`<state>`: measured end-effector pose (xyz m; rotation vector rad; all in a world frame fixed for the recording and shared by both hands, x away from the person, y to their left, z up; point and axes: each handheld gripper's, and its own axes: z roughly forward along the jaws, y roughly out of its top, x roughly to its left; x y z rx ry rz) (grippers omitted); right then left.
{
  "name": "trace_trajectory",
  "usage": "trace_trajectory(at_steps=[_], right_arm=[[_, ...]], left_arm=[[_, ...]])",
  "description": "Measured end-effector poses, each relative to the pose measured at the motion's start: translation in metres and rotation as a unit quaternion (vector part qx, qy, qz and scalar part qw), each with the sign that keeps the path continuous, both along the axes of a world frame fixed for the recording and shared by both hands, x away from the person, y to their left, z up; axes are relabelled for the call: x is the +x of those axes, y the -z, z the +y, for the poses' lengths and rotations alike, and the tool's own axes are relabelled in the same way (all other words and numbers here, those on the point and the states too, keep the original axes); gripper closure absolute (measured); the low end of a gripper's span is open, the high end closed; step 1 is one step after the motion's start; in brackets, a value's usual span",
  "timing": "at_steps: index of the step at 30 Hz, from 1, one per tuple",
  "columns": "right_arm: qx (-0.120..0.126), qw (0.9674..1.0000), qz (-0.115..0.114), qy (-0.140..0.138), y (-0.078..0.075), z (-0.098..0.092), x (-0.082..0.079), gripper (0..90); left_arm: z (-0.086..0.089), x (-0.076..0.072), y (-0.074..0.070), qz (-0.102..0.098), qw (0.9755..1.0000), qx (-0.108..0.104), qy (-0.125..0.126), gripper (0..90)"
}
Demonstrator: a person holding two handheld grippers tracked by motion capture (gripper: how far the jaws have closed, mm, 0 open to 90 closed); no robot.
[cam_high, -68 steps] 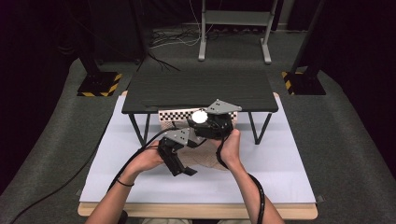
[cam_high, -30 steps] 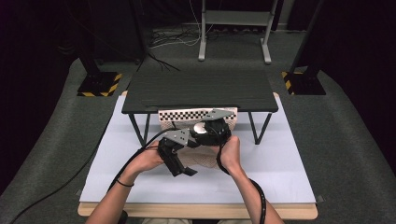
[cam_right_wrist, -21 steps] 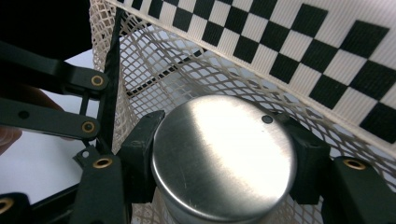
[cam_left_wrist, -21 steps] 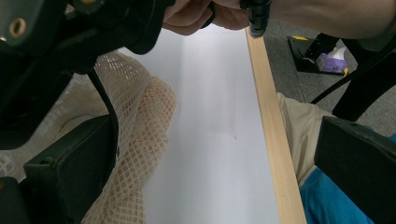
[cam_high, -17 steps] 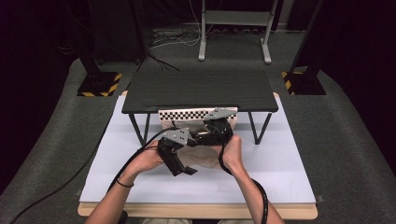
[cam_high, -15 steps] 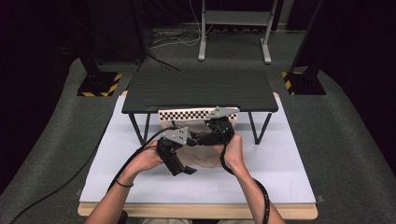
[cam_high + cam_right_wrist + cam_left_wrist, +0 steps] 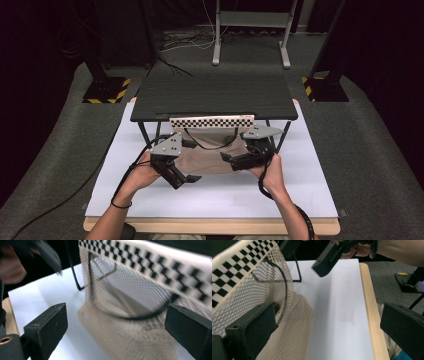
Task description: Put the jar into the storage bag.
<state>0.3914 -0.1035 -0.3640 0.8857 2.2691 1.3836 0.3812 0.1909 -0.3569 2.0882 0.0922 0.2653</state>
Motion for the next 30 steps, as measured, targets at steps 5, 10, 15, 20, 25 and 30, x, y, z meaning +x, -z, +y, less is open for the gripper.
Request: trace_trajectory(at_steps=[5, 10, 15, 20, 25, 30], right_arm=[[-0.017, 0.9996, 0.002, 0.021, 0.019, -0.029, -0.017, 3.5], [-0.039, 0.9979, 0.019, 0.048, 0.051, -0.060, -0.026, 2.5], [-0.058, 0.9939, 0.048, 0.081, 0.085, -0.087, -0.026, 2.4], [-0.077, 0.9843, 0.085, 0.134, 0.123, -0.125, -0.023, 2.3], [-0.090, 0.9799, 0.096, 0.150, 0.138, -0.139, -0.026, 2.1], [-0.100, 0.9789, 0.098, 0.149, 0.144, -0.144, -0.026, 0.7]], left_arm=[[0.013, -0.008, 0.024, 0.011, 0.9989, 0.036, -0.029, 0.0], [0.032, -0.003, 0.065, 0.054, 0.9943, 0.067, -0.063, 0.0], [0.047, 0.008, 0.103, 0.084, 0.9869, 0.072, -0.117, 0.0], [0.055, 0.025, 0.136, 0.108, 0.9725, 0.085, -0.188, 0.0], [0.062, 0.030, 0.156, 0.121, 0.9643, 0.087, -0.219, 0.0], [0.059, 0.028, 0.156, 0.108, 0.9633, 0.095, -0.227, 0.1]])
